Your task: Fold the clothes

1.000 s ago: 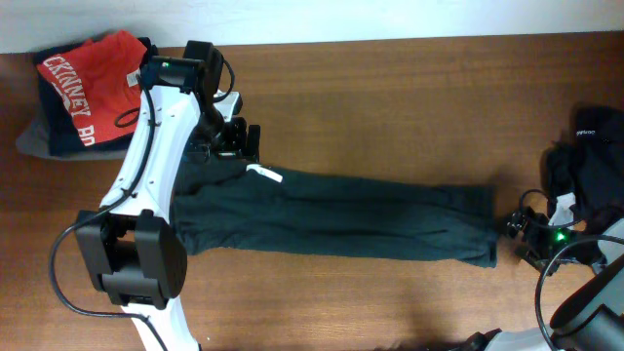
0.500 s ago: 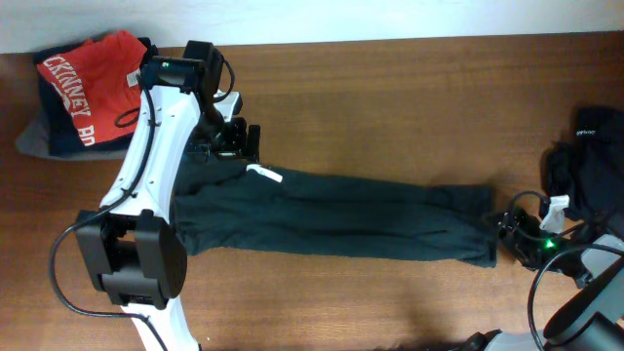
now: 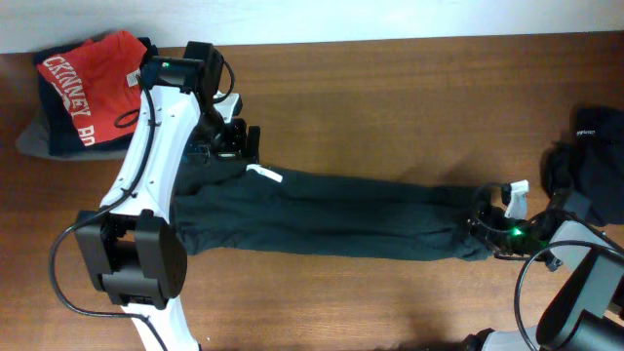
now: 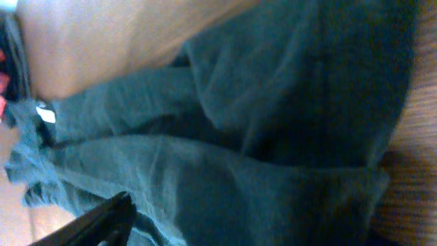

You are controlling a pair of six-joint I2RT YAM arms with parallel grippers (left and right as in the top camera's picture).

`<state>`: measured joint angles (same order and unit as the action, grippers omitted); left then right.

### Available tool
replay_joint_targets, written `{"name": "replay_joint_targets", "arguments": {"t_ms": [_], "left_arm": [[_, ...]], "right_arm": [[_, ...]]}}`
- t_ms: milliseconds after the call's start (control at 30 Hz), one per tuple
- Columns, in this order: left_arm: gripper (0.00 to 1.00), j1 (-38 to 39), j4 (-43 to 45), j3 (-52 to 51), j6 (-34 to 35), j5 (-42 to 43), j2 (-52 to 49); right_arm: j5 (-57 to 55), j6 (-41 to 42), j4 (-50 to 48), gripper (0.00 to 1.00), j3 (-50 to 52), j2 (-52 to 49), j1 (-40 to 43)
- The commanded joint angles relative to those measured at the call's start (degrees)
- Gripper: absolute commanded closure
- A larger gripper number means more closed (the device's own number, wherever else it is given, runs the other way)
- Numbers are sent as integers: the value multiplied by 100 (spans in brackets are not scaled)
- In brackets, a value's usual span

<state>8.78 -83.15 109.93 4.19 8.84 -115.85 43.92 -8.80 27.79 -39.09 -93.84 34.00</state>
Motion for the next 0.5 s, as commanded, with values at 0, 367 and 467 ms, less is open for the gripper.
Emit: {"name": "replay_joint_targets", "arguments": {"t_ms": [0,367,467], "left_arm": [[1,-13,-28,-39,50,61,79],[1,-13,-26,-39,50,37,79],[1,-13,-26,-39,50,37,79]], "right_arm": [[-1099,337,87,36,308,-308,-136],[-1165,608,190,96,-79,-308,-136],[-1167,741,573,96,-542,-308,-136]]}}
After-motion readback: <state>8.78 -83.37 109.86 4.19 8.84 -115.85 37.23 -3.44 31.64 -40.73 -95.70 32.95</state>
